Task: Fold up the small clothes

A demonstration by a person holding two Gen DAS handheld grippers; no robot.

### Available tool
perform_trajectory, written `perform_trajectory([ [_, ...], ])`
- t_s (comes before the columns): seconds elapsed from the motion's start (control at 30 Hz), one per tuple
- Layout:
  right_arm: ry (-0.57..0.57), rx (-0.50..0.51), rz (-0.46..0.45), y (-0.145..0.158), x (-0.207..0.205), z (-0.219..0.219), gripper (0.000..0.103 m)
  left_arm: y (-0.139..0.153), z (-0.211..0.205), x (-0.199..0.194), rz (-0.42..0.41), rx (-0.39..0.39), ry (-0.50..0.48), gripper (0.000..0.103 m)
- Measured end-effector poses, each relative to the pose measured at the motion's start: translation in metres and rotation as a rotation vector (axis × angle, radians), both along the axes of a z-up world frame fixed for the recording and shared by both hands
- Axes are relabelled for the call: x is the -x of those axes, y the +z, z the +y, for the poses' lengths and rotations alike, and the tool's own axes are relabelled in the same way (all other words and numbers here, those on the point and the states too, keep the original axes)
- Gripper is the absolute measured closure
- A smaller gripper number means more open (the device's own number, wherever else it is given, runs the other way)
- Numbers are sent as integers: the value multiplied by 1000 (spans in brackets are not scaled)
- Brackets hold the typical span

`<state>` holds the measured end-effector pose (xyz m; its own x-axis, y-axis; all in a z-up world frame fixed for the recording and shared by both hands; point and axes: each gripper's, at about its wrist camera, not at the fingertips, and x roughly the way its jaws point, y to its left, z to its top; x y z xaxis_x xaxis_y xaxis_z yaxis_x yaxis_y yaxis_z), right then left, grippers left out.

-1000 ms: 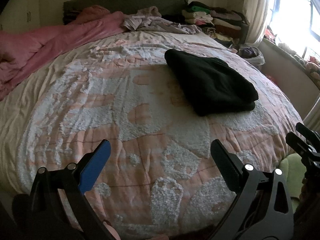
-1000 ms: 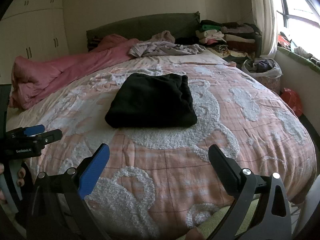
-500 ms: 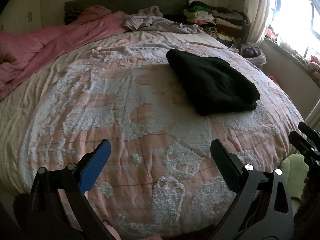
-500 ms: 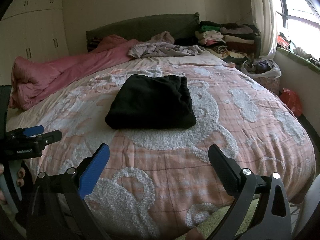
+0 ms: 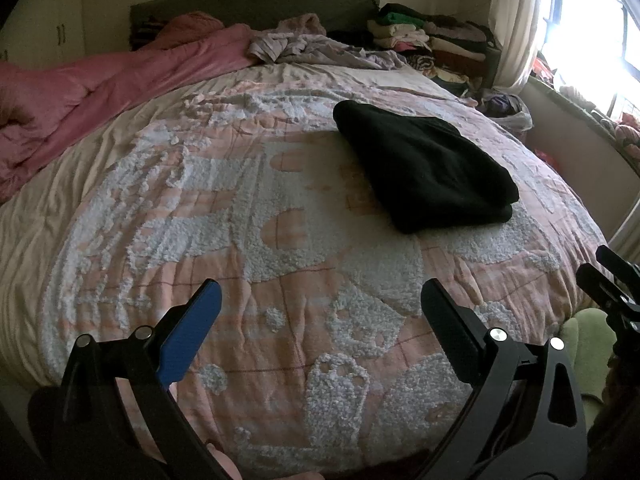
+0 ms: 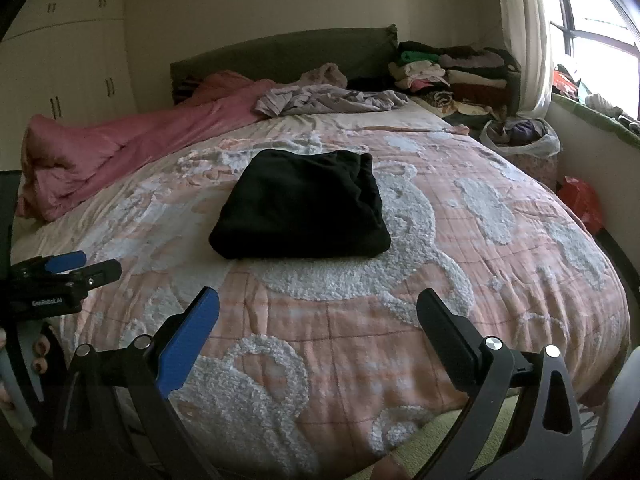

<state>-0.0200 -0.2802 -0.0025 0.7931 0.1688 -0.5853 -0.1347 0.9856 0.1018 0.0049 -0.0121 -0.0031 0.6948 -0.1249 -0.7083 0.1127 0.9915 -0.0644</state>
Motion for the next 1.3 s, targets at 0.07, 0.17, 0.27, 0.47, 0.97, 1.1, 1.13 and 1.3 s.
perform_trajectory([
  [0.07, 0, 0, 0, 0, 0, 0, 5, 0, 1, 0, 5, 0, 0, 10],
  [0.17, -1, 0, 0, 0, 0, 0, 5, 0, 1, 0, 4, -1, 1, 10],
  [0.27, -1, 1, -1, 0, 0, 0, 5, 2, 2, 0, 2, -1, 2, 10],
  [0.47, -2, -1, 0, 1, 0, 0, 5, 2, 2, 0, 4, -2, 1, 10],
  [0.97, -7, -4, 2, 0, 0, -1, 5, 6, 8, 1, -3, -16, 11, 10],
  [1.1, -30, -17, 10, 0, 2, -7, 5, 5, 5, 1, -2, -24, 11, 10],
  [1.13, -37, -20, 11, -1, 2, -8, 5, 5, 6, 1, 0, -24, 7, 10],
  [1.3, -81, -53, 18, -1, 3, -22, 5, 3, 1, 1, 7, -49, -3, 10],
])
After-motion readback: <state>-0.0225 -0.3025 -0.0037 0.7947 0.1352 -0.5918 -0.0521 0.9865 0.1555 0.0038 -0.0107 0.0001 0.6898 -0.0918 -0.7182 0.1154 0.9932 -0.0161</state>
